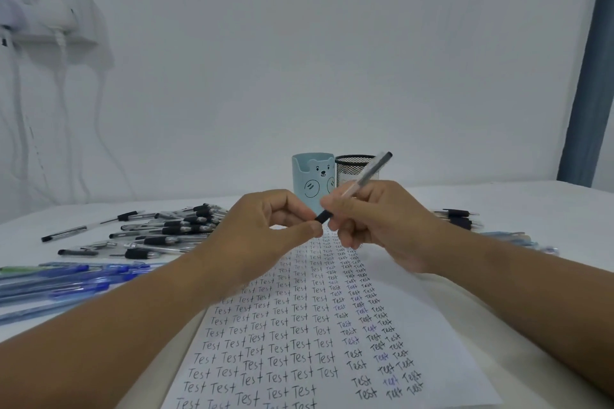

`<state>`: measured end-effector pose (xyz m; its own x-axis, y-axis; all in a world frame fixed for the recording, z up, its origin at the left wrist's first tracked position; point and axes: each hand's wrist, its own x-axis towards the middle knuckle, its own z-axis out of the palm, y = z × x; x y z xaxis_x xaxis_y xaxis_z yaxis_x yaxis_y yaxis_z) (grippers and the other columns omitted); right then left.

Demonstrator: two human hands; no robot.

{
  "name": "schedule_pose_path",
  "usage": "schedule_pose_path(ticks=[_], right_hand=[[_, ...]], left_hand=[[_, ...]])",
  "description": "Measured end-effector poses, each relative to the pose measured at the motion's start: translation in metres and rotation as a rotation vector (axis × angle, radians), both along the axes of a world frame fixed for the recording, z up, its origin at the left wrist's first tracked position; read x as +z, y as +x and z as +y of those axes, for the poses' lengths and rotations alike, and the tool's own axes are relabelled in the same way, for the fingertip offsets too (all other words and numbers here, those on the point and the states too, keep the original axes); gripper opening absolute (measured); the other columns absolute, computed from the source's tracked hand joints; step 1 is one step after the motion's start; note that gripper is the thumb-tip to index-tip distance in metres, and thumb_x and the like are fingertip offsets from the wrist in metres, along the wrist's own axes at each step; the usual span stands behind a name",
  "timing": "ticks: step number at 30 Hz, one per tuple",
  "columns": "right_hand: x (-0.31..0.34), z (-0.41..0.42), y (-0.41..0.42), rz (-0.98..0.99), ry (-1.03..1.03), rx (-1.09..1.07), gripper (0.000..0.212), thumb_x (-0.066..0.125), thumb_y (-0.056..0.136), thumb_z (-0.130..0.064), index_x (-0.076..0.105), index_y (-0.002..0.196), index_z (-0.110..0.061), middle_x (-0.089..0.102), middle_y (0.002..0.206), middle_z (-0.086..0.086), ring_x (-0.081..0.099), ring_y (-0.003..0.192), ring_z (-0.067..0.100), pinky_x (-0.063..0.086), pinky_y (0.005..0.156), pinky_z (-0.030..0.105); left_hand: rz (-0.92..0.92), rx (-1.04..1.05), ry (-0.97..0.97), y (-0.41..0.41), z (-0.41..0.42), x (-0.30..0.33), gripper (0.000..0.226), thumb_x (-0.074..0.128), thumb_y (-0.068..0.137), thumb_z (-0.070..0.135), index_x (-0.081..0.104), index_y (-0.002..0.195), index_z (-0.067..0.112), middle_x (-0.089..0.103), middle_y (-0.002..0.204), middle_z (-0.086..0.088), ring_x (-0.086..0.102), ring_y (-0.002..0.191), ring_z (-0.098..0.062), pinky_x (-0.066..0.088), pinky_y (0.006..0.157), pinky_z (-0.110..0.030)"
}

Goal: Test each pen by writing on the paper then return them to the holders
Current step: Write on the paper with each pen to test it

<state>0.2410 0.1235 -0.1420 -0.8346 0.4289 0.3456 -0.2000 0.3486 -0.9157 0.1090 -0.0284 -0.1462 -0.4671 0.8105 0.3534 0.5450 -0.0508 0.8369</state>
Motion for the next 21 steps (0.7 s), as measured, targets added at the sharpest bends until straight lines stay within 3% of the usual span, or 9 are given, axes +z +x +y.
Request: schedule_pose_path(ticks=[1,3,5,6,8,12,16,21], right_hand=[[-0.001,0.001,-0.001,0.011,-0.002,-0.029,0.019,0.078,0.084,-0.022,0.065,0.079,-0.009,0.063,0.067,0.009,0.054,0.052,0.020,0.046,0.052,0.029],[-0.001,0.010,-0.003,0.021,-0.048,-0.120,0.022,0.071,0.090,-0.011,0.058,0.072,-0.012,0.056,0.061,0.008,0.049,0.048,0.019,0.041,0.048,0.027],[-0.001,0.017,-0.003,-0.006,-0.085,-0.179,0.020,0.064,0.094,-0.011,0.057,0.076,-0.009,0.055,0.062,0.009,0.048,0.047,0.021,0.038,0.045,0.027],[-0.001,0.019,-0.002,-0.033,-0.094,-0.181,0.016,0.061,0.095,-0.013,0.060,0.081,-0.006,0.058,0.064,0.012,0.049,0.048,0.023,0.038,0.045,0.026],[-0.002,0.023,0.000,-0.105,-0.109,-0.169,0.018,0.059,0.095,-0.016,0.067,0.088,-0.001,0.064,0.069,0.016,0.052,0.050,0.025,0.038,0.044,0.026],[-0.006,0.025,-0.001,-0.222,0.022,-0.247,0.027,0.072,0.090,-0.024,0.063,0.070,-0.009,0.057,0.055,0.006,0.042,0.041,0.014,0.032,0.041,0.021],[-0.009,0.026,-0.004,-0.231,0.187,-0.324,0.036,0.074,0.090,-0.034,0.059,0.067,-0.010,0.058,0.051,0.004,0.042,0.036,0.007,0.035,0.040,0.014],[-0.013,0.030,-0.006,-0.261,0.318,-0.397,0.041,0.080,0.079,-0.020,0.048,0.053,-0.018,0.059,0.048,0.003,0.041,0.036,0.007,0.035,0.042,0.016]], left_hand=[[0.031,-0.019,-0.041,0.000,0.000,-0.001,0.015,0.078,0.085,0.029,0.073,0.099,0.027,0.078,0.096,0.008,0.073,0.098,-0.017,0.053,0.100,-0.048],[0.146,-0.039,-0.168,-0.004,0.000,-0.004,0.023,0.074,0.087,0.041,0.068,0.109,0.040,0.073,0.107,0.023,0.067,0.099,0.006,0.053,0.096,-0.025],[0.345,-0.018,-0.308,-0.008,-0.002,-0.005,0.028,0.070,0.088,0.049,0.065,0.115,0.044,0.064,0.113,0.032,0.053,0.098,0.023,0.038,0.086,-0.002],[0.431,-0.013,-0.355,-0.011,-0.003,-0.005,0.030,0.069,0.087,0.052,0.065,0.116,0.044,0.061,0.117,0.033,0.048,0.100,0.025,0.033,0.085,-0.001],[0.504,-0.015,-0.395,-0.018,-0.003,-0.008,0.032,0.068,0.086,0.057,0.066,0.115,0.045,0.059,0.122,0.032,0.046,0.111,0.020,0.034,0.098,-0.011],[0.472,-0.021,-0.423,-0.026,-0.001,-0.010,0.031,0.066,0.083,0.063,0.067,0.110,0.047,0.058,0.125,0.028,0.049,0.122,0.008,0.038,0.110,-0.028],[0.468,-0.030,-0.424,-0.030,0.001,-0.012,0.031,0.065,0.082,0.065,0.066,0.109,0.050,0.057,0.126,0.029,0.049,0.123,0.006,0.039,0.114,-0.035],[0.455,-0.036,-0.431,-0.032,0.002,-0.014,0.031,0.064,0.082,0.068,0.064,0.109,0.054,0.055,0.128,0.030,0.048,0.126,0.004,0.039,0.114,-0.037]])
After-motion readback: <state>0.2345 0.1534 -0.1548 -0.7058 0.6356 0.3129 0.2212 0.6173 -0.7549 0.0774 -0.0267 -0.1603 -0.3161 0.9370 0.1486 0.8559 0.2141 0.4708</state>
